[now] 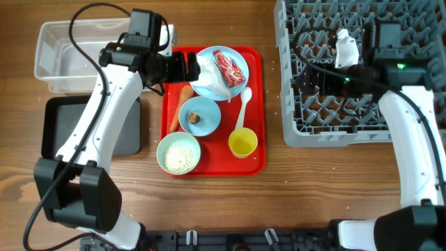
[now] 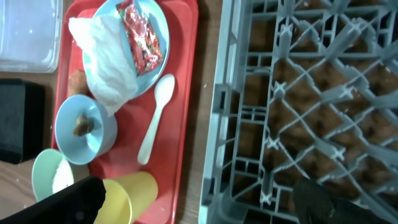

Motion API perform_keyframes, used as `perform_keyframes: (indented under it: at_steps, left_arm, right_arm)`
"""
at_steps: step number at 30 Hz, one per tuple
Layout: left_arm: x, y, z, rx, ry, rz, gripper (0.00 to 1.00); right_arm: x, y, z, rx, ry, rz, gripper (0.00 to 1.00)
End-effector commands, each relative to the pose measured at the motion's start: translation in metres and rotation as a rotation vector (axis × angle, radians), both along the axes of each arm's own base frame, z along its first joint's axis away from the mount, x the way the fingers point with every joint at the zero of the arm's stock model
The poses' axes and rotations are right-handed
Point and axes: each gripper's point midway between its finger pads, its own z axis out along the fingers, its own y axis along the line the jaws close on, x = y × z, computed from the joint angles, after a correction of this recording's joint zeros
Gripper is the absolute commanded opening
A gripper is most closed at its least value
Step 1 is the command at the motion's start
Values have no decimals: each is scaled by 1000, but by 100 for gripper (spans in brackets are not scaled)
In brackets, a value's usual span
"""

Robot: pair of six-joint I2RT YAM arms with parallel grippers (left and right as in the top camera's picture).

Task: Sort waste into correct bins and load items into the dishwasher rack
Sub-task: 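Reach the left gripper to the blue plate and grasp tissue and wrapper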

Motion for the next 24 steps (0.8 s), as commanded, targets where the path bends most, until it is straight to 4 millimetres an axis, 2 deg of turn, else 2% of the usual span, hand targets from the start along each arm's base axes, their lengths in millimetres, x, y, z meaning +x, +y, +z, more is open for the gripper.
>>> perform_keyframes:
  at_steps: [1, 3, 5, 9, 11, 13, 15, 16, 17, 21, 24]
  left_arm:
    - [8, -16, 38, -86, -44, -5, 99]
    - [14, -10, 62, -37, -84, 28, 99]
    - [24, -3, 97, 46, -171, 68, 99]
    - [43, -5, 147, 142, -306, 108, 99]
    - [54, -11, 149, 162, -326, 113, 100]
    - [66, -20, 135, 171, -309, 95, 99]
    - [75, -27, 107, 190, -258, 81, 99]
    - [79, -31, 91, 201, -228, 71, 100]
    - [85, -41, 56, 225, -166, 47, 99]
    - [84, -60, -7, 266, -39, 11, 100]
    - [80, -71, -37, 253, 40, 55, 100]
  right_arm:
    - [11, 0, 8, -7, -41, -5, 100]
    - [13, 0, 9, -9, -53, -3, 100]
    - [14, -2, 9, -18, -58, -9, 100]
    - [13, -2, 8, -19, -50, -9, 100]
    - [11, -2, 7, -21, -44, -10, 100]
    - [10, -2, 7, -20, -38, -10, 100]
    - [9, -2, 6, -20, -31, -10, 100]
    - [8, -2, 5, -20, -27, -10, 100]
    - [6, -2, 5, -20, -19, -10, 100]
    - [3, -2, 3, -19, 0, -11, 100]
    - [0, -2, 2, -20, 10, -10, 100]
